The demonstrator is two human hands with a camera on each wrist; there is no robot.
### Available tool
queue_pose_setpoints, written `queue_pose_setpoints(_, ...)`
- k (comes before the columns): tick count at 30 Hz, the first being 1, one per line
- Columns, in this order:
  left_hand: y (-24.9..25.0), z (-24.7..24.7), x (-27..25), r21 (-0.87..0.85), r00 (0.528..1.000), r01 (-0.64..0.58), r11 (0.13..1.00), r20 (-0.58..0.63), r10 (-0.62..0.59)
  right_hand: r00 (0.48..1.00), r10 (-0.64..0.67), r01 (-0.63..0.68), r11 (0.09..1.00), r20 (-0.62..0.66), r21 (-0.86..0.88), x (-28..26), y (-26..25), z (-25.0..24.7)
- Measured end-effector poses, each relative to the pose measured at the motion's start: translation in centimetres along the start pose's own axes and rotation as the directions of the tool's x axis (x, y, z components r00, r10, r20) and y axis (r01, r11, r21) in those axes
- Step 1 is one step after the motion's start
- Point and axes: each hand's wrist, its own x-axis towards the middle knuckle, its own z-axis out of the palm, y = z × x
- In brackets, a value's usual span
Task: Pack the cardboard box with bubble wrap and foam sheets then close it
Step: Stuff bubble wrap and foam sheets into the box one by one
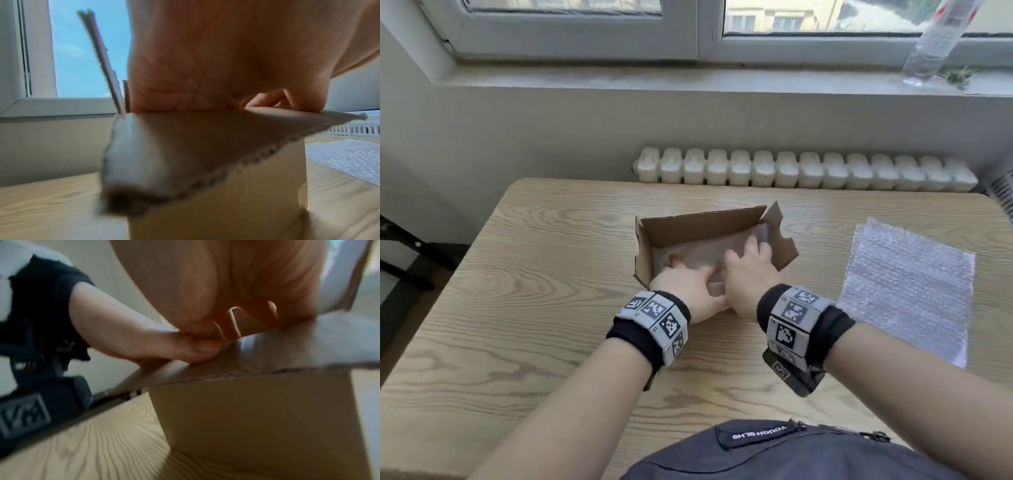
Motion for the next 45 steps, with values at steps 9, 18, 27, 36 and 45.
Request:
queue_pose_setpoints(9,-0.6,-0.5,1.4,-0.085,0.993,-0.045,0.995,0.1,0.054,0.975,0.127,-0.153,0.979,0.185,0.136,3.4,-0.7,-0.3)
queue_pose_setpoints(18,-0.5,-0.2,1.5,-0.09,0.996,-0.039,0.995,0.071,0.045,0.943,0.174,-0.214,0.97,0.283,0.118,4.3,-0.3,-0.6)
queue_pose_setpoints(27,-0.5,-0.3,1.2,-0.082,0.994,-0.047,0.996,0.097,0.054,0.972,0.119,-0.143,0.983,0.201,0.112,2.5,-0.7,0.0)
queue_pose_setpoints(36,-0.4,-0.4,0.8,-0.11,0.997,0.005,0.994,0.073,0.003,0.972,0.073,-0.114,0.977,0.222,0.18,4.1,0.6,-0.1)
queue_pose_setpoints(45,1.0,0.0,-1.0,0.076,0.999,0.019,0.997,-0.027,-0.017,0.986,-0.164,0.164,0.986,0.004,-0.023,0.4,1.8,0.3)
